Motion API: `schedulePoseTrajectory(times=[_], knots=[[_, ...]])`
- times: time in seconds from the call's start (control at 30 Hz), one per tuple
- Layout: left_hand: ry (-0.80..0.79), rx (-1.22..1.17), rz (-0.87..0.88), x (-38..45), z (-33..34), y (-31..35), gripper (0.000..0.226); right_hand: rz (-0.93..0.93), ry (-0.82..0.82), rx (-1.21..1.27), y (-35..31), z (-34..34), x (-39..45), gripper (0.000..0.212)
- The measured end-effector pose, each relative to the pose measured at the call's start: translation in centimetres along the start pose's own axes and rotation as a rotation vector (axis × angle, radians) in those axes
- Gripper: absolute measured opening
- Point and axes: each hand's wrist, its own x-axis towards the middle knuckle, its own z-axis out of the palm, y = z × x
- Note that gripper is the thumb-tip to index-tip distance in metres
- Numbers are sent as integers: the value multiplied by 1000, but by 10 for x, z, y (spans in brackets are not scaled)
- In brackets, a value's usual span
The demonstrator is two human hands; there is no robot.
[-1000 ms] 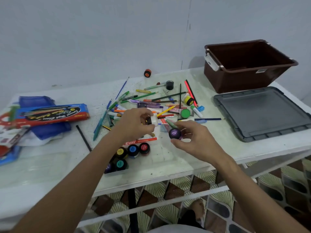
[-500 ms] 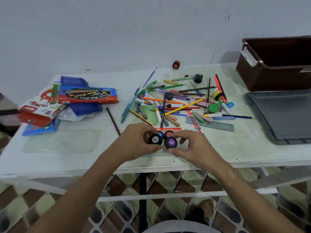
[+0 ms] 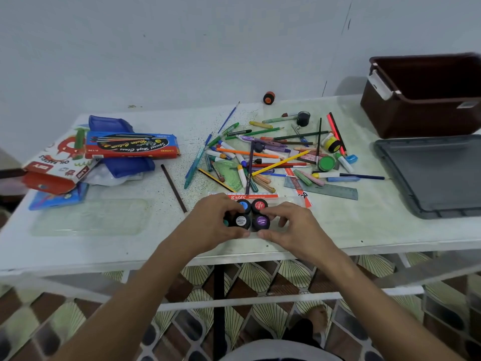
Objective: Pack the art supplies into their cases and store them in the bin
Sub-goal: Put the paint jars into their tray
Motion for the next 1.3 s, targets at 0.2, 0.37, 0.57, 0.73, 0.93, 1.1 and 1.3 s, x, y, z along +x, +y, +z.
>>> schedulePoseTrajectory(times=[0.2, 0.37, 0.57, 0.73, 0.93, 1.1, 1.3], knots=[[11, -43, -4, -3, 1, -3, 59, 7, 18, 29, 2, -1, -2, 54], [46, -97, 3, 3, -1, -4, 45, 2, 65, 66, 3, -9, -3, 45], [84, -142, 64, 44, -9, 13, 14, 46, 209, 81, 18, -49, 7, 39], [52, -153, 140, 98, -1, 42, 32, 95, 331, 79, 42, -100, 21, 30], [16, -197, 116, 156, 12, 79, 49, 141, 425, -8, 82, -148, 58, 29], [-72, -201, 52, 187, 27, 108, 59, 147, 385, -69, 112, -162, 95, 33], [-113, -302, 36, 201, 46, 115, 57, 147, 284, -83, 131, -166, 118, 55]])
